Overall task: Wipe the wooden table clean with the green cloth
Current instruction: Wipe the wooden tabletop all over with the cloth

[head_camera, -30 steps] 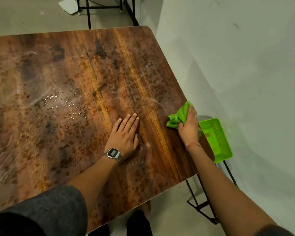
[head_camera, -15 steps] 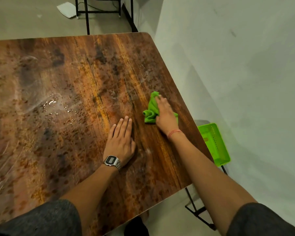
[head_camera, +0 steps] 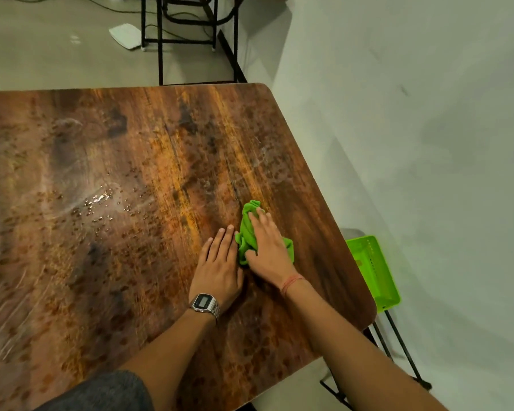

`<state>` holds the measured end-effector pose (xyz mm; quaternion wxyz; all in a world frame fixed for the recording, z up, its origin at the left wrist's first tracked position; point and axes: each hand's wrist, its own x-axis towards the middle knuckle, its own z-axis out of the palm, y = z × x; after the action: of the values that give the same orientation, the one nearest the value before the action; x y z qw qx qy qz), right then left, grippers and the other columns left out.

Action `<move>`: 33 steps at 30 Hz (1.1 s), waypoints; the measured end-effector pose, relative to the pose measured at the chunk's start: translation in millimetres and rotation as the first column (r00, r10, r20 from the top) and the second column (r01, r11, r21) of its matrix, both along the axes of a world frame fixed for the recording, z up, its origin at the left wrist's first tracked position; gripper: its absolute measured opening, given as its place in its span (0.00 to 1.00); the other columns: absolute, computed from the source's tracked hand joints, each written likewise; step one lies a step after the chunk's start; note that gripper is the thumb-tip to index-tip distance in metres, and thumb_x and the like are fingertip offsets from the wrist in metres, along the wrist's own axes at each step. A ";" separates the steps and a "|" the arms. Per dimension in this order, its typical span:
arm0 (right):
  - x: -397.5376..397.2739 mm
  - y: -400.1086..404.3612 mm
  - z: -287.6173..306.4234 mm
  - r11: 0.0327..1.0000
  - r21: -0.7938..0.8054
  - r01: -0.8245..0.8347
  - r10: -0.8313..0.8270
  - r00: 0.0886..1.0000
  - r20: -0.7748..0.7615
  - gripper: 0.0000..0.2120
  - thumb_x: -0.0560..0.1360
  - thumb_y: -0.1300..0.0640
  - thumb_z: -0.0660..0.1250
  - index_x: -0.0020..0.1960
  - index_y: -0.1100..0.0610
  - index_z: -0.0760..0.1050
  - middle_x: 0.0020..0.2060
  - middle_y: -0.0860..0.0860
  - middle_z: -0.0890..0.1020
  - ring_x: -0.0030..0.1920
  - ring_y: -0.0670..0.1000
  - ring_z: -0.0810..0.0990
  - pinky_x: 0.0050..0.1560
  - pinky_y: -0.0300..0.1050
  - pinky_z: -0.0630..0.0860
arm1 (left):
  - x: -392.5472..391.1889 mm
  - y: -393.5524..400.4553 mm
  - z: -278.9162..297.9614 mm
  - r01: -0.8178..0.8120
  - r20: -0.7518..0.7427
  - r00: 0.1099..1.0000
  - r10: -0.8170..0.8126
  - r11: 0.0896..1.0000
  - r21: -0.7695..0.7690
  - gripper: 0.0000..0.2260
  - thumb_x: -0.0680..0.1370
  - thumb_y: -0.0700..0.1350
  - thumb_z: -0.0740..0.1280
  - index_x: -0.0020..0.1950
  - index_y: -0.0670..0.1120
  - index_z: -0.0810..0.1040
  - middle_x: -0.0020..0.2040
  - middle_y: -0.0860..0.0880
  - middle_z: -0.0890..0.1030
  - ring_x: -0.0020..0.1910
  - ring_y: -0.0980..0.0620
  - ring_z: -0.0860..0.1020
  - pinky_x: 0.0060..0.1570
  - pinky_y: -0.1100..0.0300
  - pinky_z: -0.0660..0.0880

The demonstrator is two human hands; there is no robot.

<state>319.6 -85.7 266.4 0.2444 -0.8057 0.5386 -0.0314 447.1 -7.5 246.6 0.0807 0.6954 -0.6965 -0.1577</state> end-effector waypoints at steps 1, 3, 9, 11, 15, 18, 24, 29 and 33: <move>2.6 3.5 -2.0 1.000 0.014 0.020 -0.021 1.000 0.016 0.38 0.74 0.52 0.60 0.79 0.52 0.48 0.79 0.50 0.47 0.79 0.51 0.42 0.78 0.48 0.41 | 0.2 -0.6 1.2 -0.003 -0.013 1.000 0.003 1.000 -0.004 0.30 0.76 0.52 0.51 0.75 0.40 0.63 0.77 0.43 0.61 0.76 0.45 0.61 0.75 0.49 0.55; 3.0 4.4 -4.4 0.999 -0.016 0.051 -0.051 0.998 0.025 0.35 0.76 0.49 0.60 0.79 0.52 0.50 0.79 0.49 0.49 0.79 0.50 0.43 0.78 0.47 0.42 | 0.7 -0.4 1.7 -0.013 -0.034 0.999 0.013 1.000 -0.008 0.29 0.76 0.51 0.51 0.75 0.40 0.64 0.77 0.44 0.63 0.75 0.46 0.62 0.74 0.49 0.56; -12.5 -53.4 -10.7 0.988 -0.128 -0.087 0.085 0.996 -0.023 0.35 0.75 0.49 0.60 0.79 0.49 0.52 0.79 0.48 0.53 0.79 0.49 0.47 0.78 0.47 0.45 | 21.7 -29.6 3.2 -0.050 -0.103 0.994 0.047 0.999 -0.018 0.22 0.72 0.50 0.59 0.64 0.48 0.76 0.63 0.50 0.77 0.59 0.46 0.77 0.55 0.50 0.74; -24.2 -98.0 -10.2 0.989 -0.140 -0.051 0.047 0.998 -0.031 0.35 0.76 0.50 0.61 0.79 0.50 0.51 0.79 0.49 0.54 0.79 0.51 0.47 0.78 0.49 0.45 | 41.8 -54.9 0.8 -0.063 -0.052 0.997 0.060 0.997 -0.053 0.20 0.72 0.49 0.60 0.62 0.48 0.77 0.62 0.48 0.77 0.59 0.44 0.77 0.53 0.48 0.74; -45.5 -185.7 -9.0 0.979 -0.148 0.137 -0.142 0.990 -0.024 0.35 0.76 0.51 0.63 0.79 0.51 0.53 0.78 0.52 0.56 0.78 0.54 0.52 0.78 0.51 0.49 | 95.4 -119.8 1.0 -0.199 0.037 0.979 0.202 0.978 -0.067 0.24 0.76 0.52 0.57 0.71 0.46 0.70 0.73 0.46 0.69 0.70 0.43 0.69 0.64 0.43 0.67; -40.7 -230.7 -10.9 0.962 -0.136 0.238 -0.241 0.971 -0.001 0.33 0.76 0.52 0.63 0.78 0.51 0.56 0.78 0.52 0.57 0.78 0.56 0.54 0.77 0.51 0.52 | 125.9 -148.4 -3.2 -0.265 0.043 0.963 0.268 0.963 -0.054 0.27 0.79 0.55 0.52 0.76 0.46 0.64 0.77 0.46 0.63 0.75 0.44 0.62 0.69 0.43 0.62; 36.7 -235.8 -18.4 0.971 -0.220 0.092 -0.111 0.991 -0.075 0.35 0.76 0.41 0.56 0.78 0.52 0.54 0.78 0.54 0.56 0.78 0.56 0.50 0.78 0.55 0.51 | 131.6 -147.5 -16.2 -0.272 0.077 0.957 0.278 0.959 -0.073 0.27 0.80 0.56 0.49 0.77 0.48 0.60 0.78 0.47 0.60 0.77 0.47 0.59 0.70 0.45 0.59; 87.9 -163.1 -22.2 0.952 -0.252 -0.172 0.158 0.985 -0.074 0.33 0.76 0.37 0.58 0.76 0.52 0.60 0.76 0.52 0.61 0.78 0.55 0.53 0.77 0.55 0.55 | 132.1 -147.8 -12.2 -0.267 0.051 0.961 0.272 0.959 -0.096 0.27 0.77 0.51 0.50 0.77 0.46 0.62 0.77 0.46 0.63 0.76 0.45 0.61 0.69 0.44 0.60; 66.7 -120.2 -26.8 0.872 -0.282 -0.400 0.399 0.915 -0.062 0.30 0.76 0.44 0.59 0.75 0.52 0.62 0.76 0.51 0.63 0.77 0.54 0.56 0.75 0.54 0.58 | 131.4 -146.4 -7.9 -0.253 0.056 0.964 0.258 0.963 -0.089 0.28 0.77 0.51 0.49 0.76 0.45 0.63 0.76 0.46 0.64 0.75 0.45 0.61 0.70 0.43 0.61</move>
<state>386.2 -205.9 239.6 0.1247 -0.9265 0.3503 -0.0578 578.4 -154.0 238.7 0.1050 0.7805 -0.6090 -0.0942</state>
